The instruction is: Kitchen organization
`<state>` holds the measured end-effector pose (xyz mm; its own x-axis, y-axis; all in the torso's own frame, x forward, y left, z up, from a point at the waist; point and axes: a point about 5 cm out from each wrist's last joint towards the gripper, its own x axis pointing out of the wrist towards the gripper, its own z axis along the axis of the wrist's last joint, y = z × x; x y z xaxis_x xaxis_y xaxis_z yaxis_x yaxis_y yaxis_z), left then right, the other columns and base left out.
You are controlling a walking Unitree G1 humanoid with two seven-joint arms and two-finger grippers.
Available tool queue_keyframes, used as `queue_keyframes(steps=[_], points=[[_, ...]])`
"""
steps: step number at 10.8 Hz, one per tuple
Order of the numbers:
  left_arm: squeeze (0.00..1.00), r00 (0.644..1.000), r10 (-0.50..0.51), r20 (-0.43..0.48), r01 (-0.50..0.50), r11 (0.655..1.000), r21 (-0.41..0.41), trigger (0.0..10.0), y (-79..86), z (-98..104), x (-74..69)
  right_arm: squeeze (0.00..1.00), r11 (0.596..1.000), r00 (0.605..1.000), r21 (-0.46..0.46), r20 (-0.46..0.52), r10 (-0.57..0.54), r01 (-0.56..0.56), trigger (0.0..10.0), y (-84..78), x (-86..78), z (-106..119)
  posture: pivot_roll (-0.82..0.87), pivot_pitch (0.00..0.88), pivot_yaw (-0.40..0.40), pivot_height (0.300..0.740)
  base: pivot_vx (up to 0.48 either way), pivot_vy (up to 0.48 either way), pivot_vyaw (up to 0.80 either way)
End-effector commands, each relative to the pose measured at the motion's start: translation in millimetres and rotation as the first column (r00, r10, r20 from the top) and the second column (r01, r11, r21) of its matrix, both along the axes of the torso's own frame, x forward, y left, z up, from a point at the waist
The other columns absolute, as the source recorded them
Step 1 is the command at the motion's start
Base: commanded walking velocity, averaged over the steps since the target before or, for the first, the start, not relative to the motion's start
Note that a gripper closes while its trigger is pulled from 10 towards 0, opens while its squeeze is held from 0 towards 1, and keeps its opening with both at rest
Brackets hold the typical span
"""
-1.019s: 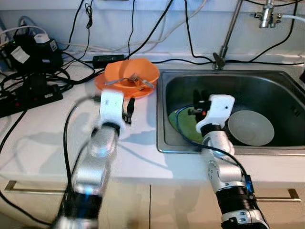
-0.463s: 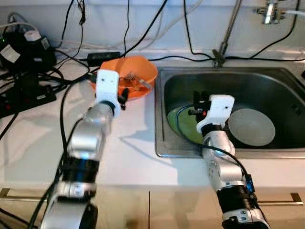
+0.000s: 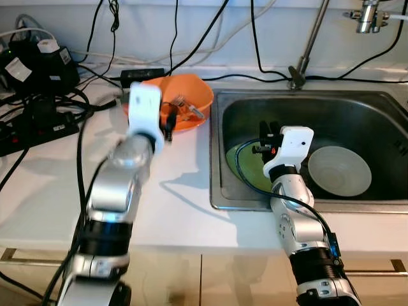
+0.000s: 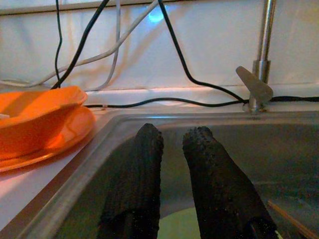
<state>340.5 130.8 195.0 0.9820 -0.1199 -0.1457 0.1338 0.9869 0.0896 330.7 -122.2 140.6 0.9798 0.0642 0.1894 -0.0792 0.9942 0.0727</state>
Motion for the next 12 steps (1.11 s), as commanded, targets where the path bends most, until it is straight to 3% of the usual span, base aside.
queue_keyframes(steps=[1, 4, 8, 12], points=[[0.0, 1.0, 0.008, -0.014, -0.007, 1.0, 0.021, 10.0, 2.8, 0, 0.2, 0.0, 1.0, 1.0, 0.01, 0.0, 0.008, -0.008, 10.0, 0.8, -0.2, 1, 0.13, 0.0, 0.033, 0.74, 0.0, 0.0, 0.0], [0.0, 0.996, 0.02, -0.084, -0.018, 1.0, 0.024, 10.0, 7.2, -9, 1.2, 0.0, 1.0, 1.0, 0.011, -0.001, -0.002, 0.002, 10.0, -1.9, -0.5, 0, 0.13, 0.0, 0.038, 0.74, 0.0, 0.0, 0.0], [0.0, 0.989, 0.015, -0.146, -0.017, 1.0, -0.017, 10.0, 6.2, -22, 34.8, 0.0, 1.0, 1.0, 0.014, 0.001, -0.008, 0.008, 10.0, -2.4, -2.7, 0, 0.1, 0.0, 0.058, 0.74, 0.0, 0.0, 0.0], [0.0, 0.99, 0.021, -0.143, -0.015, 0.999, 0.039, 10.0, 8.6, -23, 51.1, 0.0, 1.0, 1.0, 0.013, -0.003, -0.019, 0.019, 10.0, -4.7, -9.2, -3, 0.08, 0.0, 0.071, 0.74, 0.0, 0.0, 0.0]])
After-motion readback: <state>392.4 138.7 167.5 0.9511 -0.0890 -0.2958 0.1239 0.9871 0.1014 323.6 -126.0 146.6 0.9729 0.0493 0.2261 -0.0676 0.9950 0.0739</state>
